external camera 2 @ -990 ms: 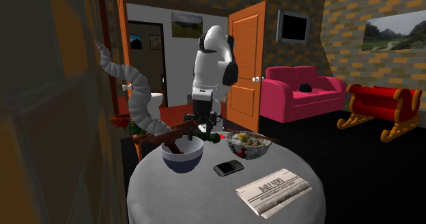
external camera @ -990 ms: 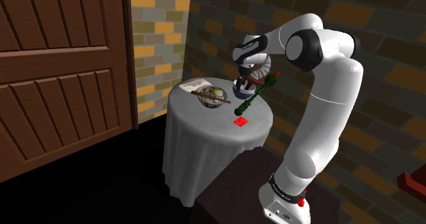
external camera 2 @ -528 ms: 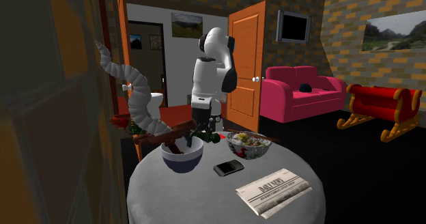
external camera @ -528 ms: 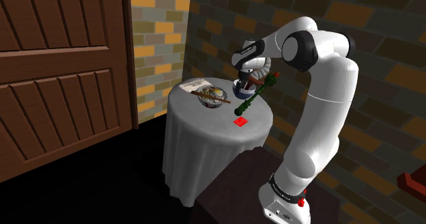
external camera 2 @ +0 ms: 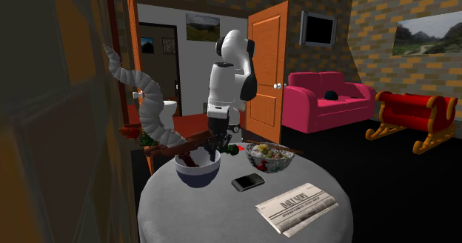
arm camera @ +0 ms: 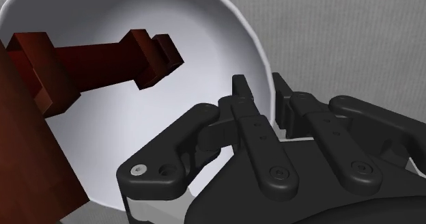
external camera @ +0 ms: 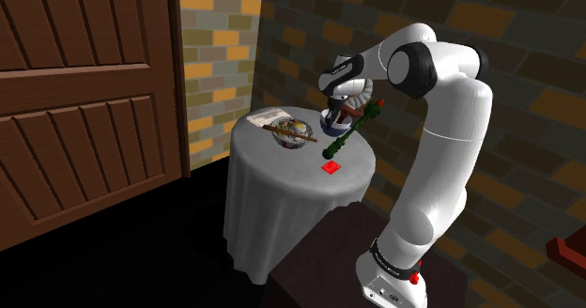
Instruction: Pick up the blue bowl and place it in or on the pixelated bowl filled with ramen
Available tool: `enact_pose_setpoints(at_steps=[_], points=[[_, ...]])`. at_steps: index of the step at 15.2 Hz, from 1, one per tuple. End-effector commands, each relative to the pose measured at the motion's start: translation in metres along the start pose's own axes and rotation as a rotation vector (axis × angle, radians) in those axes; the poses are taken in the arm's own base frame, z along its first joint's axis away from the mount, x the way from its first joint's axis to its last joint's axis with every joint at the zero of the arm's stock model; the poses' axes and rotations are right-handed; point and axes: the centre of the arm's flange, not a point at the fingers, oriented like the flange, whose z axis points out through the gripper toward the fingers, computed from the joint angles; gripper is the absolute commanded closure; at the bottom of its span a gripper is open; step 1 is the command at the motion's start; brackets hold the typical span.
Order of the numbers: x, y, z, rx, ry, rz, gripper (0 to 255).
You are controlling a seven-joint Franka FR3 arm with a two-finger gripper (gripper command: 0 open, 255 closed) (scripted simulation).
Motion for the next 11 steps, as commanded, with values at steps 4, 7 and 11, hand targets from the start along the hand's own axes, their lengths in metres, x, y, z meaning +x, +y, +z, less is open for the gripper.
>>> enact_pose_setpoints(at_steps=[4, 7, 11], points=[[0.000, 0.000, 0.000, 0.000, 0.000, 0.000, 255], [0.000, 0.000, 0.000, 0.000, 0.000, 0.000, 255], [-0.001, 0.002, -0.021, 0.000, 0.000, 0.000, 255]])
